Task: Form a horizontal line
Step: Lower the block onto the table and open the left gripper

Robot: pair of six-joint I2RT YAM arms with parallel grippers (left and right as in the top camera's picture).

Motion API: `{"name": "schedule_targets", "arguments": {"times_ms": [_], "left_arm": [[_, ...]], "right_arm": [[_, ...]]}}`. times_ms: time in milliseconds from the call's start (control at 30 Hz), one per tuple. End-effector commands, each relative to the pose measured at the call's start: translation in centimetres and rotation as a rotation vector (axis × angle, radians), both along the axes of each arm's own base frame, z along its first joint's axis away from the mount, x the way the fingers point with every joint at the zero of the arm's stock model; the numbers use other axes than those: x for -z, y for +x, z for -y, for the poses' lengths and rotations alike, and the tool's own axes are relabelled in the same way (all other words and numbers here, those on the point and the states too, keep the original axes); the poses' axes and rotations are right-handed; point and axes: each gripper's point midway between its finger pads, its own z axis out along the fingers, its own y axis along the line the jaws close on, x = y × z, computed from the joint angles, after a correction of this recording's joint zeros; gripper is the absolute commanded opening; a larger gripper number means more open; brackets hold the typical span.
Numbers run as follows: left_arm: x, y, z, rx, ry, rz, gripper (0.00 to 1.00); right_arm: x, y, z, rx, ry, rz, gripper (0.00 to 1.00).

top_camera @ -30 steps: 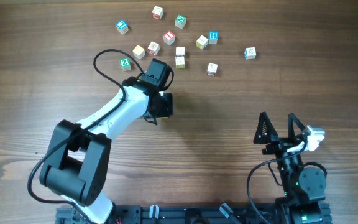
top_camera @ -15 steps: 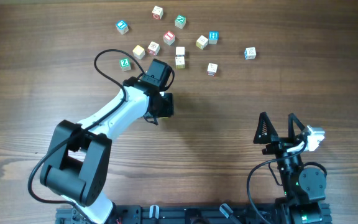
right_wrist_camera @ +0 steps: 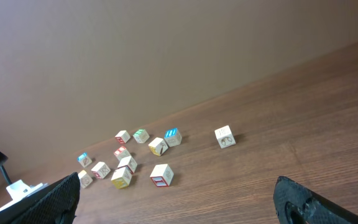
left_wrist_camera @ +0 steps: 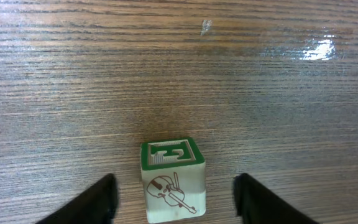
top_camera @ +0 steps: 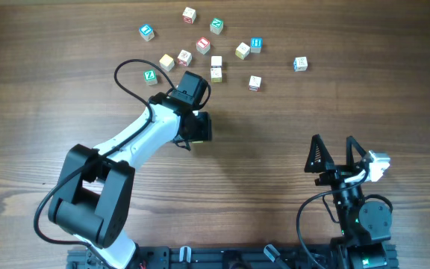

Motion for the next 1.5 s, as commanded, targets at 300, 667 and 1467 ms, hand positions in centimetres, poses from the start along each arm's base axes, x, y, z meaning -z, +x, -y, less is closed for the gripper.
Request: {"name": "schedule_targets", "arguments": {"times_ms": [300,667,1467], "left_arm": [[0.5,-0.2,-0.2,0.003,0.017,-0.005,1.0],[0.5,-0.2,-0.2,0.003,0.018,-0.004,1.0],[0.6,0.2,-0.3,-0.001,0.024,0.018,0.52]], "right_arm": [[-0.2,0.0,-0.1,-0.008,0.002,0.009,1.0],[-0.2,0.0,-0.1,-0.008,0.002,0.009,1.0],[-0.2,0.0,-0.1,-0.007,0.002,0.009,1.0]]}}
